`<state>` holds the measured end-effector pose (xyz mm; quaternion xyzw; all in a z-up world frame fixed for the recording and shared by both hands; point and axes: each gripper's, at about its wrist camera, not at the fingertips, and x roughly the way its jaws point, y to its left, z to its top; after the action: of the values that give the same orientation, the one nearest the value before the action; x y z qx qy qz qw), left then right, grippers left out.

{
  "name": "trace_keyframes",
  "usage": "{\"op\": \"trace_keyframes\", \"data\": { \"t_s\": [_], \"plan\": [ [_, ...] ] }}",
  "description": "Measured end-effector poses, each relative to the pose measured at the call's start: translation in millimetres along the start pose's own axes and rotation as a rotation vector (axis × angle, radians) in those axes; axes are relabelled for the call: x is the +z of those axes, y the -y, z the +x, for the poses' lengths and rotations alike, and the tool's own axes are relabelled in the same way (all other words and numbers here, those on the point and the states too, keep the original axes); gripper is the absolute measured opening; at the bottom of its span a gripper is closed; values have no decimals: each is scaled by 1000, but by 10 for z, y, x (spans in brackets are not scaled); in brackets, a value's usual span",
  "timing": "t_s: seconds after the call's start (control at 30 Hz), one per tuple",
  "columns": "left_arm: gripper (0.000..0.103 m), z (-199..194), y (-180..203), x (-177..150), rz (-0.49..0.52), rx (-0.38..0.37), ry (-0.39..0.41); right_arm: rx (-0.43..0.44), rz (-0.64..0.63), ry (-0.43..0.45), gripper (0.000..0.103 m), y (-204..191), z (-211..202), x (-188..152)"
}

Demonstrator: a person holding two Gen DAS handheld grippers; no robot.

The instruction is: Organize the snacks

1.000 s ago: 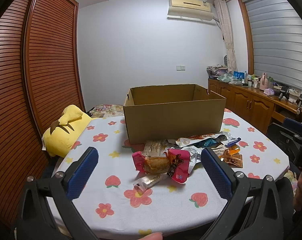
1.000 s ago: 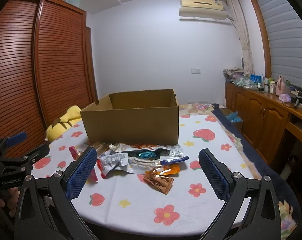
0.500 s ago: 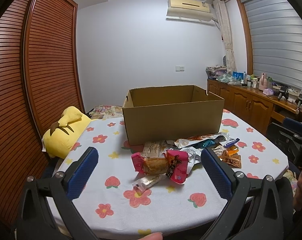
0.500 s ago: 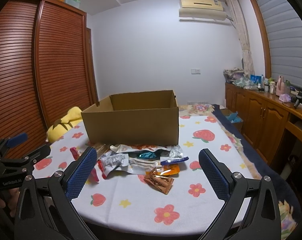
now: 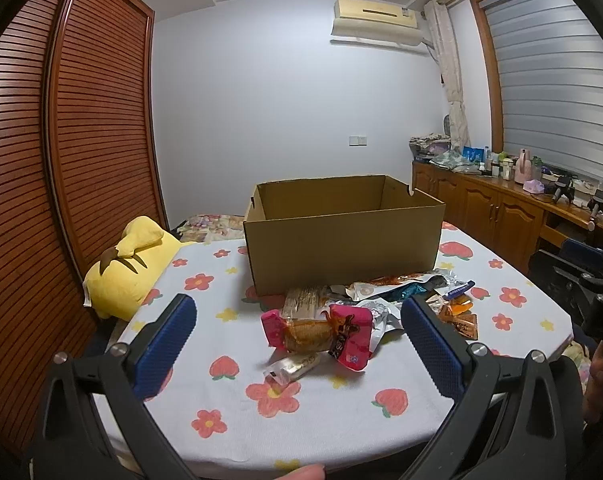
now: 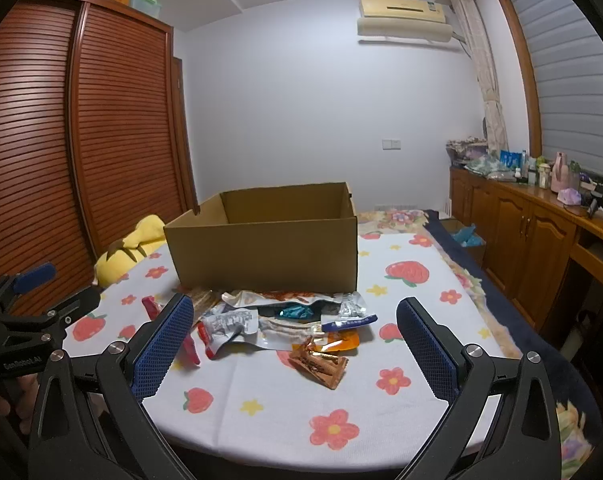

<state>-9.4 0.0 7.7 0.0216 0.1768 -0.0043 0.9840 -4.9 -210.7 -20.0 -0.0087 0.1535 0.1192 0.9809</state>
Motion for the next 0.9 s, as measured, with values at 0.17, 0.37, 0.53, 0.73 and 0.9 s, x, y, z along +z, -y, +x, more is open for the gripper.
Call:
{"op": "trace_keyframes", "data": {
  "t_s": [0.17,0.37,0.53,0.73,0.9],
  "plan": [
    [103,-11,1,17,0,-1,2,0,-2,4,103,-11,-2,14],
    [103,-10,6,16,0,0,2,1,0,3,103,-5,-8,9],
    [103,-19,15,28,1,-1,3,0,0,4,103,-19,-12,13],
    [103,-24,21,38,1,-1,3,0,1,8,103,-30,-15,19],
    [103,-30,28,45,0,-3,5,0,1,7,103,-30,-15,21]
  ]
}}
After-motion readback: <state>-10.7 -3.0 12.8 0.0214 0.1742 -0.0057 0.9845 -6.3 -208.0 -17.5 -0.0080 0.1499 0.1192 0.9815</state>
